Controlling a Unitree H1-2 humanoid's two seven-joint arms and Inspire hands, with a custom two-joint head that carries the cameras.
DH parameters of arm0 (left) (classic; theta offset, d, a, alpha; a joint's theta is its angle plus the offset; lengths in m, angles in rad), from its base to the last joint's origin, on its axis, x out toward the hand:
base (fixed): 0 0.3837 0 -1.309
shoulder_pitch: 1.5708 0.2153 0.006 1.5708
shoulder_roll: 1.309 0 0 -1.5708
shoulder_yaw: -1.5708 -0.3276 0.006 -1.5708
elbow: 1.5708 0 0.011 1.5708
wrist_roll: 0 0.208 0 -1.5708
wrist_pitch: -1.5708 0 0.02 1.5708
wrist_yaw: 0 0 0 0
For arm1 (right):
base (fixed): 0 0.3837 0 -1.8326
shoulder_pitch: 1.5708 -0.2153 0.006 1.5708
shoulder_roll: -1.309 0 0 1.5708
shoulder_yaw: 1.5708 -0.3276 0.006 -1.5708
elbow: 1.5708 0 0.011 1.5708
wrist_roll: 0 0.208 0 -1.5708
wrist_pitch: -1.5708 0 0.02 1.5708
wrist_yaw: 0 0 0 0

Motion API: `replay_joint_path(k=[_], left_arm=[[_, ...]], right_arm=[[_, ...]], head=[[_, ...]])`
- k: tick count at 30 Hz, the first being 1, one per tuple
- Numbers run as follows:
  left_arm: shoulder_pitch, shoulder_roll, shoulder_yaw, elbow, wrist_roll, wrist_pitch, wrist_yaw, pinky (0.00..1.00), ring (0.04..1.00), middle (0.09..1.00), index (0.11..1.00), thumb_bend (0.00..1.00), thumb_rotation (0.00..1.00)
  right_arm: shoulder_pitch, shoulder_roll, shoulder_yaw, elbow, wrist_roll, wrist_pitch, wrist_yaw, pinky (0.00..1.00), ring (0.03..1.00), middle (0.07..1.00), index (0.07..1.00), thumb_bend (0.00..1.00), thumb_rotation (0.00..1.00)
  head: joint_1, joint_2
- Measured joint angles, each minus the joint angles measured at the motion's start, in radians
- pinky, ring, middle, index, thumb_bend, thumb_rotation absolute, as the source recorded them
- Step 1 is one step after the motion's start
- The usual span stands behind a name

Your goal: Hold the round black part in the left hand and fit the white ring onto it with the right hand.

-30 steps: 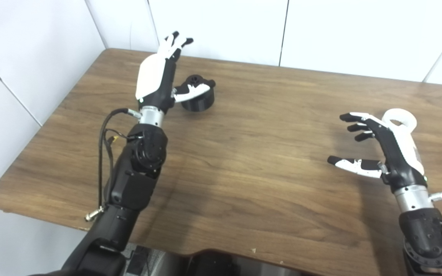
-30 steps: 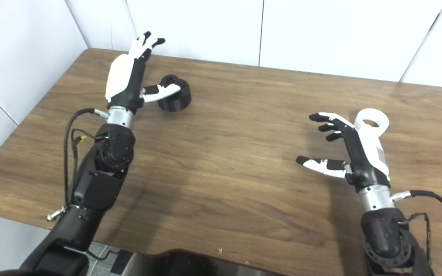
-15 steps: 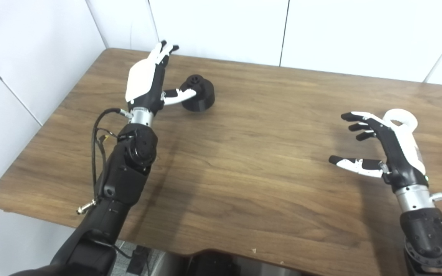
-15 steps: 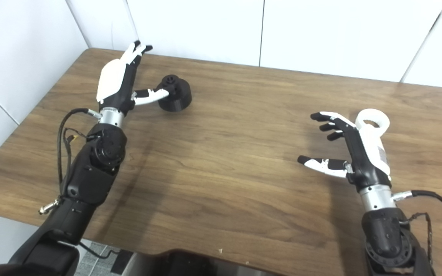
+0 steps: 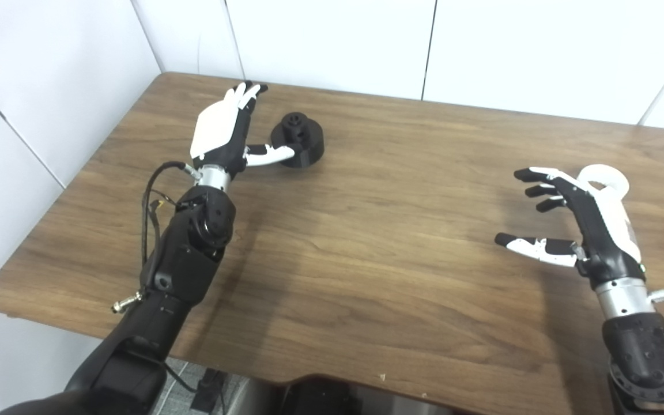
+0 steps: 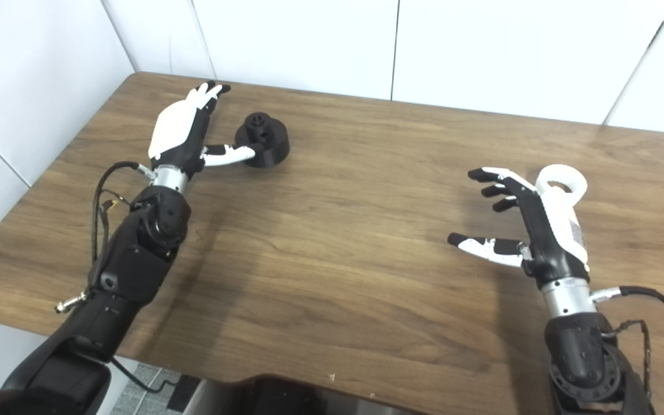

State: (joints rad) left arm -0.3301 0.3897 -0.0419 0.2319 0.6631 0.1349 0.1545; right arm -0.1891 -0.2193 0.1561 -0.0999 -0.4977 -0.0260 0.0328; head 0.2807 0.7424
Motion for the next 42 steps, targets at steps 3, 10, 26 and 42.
replay_joint_path(k=[3, 10, 26, 42], left_arm=[[-0.002, 0.007, -0.018, 0.013, 0.0, 0.007, -0.014, 0.96, 1.0, 1.0, 0.911, 1.0, 0.51], [-0.002, 0.012, -0.037, 0.03, 0.0, 0.04, -0.043, 0.99, 1.0, 1.0, 0.93, 1.0, 0.54], [-0.012, 0.014, -0.079, 0.072, 0.011, 0.083, -0.052, 1.0, 1.0, 1.0, 0.939, 1.0, 0.54], [-0.093, 0.013, -0.091, 0.223, 0.005, 0.074, 0.0, 1.0, 1.0, 1.0, 0.923, 1.0, 0.48]], right_arm=[[0.0, -0.001, -0.001, 0.0, 0.002, 0.0, 0.0, 0.59, 0.698, 0.767, 0.731, 0.76, 0.13], [0.0, -0.002, -0.003, -0.002, 0.002, 0.0, 0.0, 0.58, 0.693, 0.764, 0.728, 0.76, 0.13], [0.01, -0.009, -0.009, -0.008, 0.004, -0.001, 0.001, 0.58, 0.702, 0.77, 0.728, 0.76, 0.13], [0.029, -0.014, -0.012, -0.032, 0.008, 0.0, 0.006, 0.59, 0.703, 0.771, 0.718, 0.76, 0.1]], head=[[-0.002, 0.002], [-0.003, 0.003], [-0.009, 0.005], [-0.014, 0.006]])
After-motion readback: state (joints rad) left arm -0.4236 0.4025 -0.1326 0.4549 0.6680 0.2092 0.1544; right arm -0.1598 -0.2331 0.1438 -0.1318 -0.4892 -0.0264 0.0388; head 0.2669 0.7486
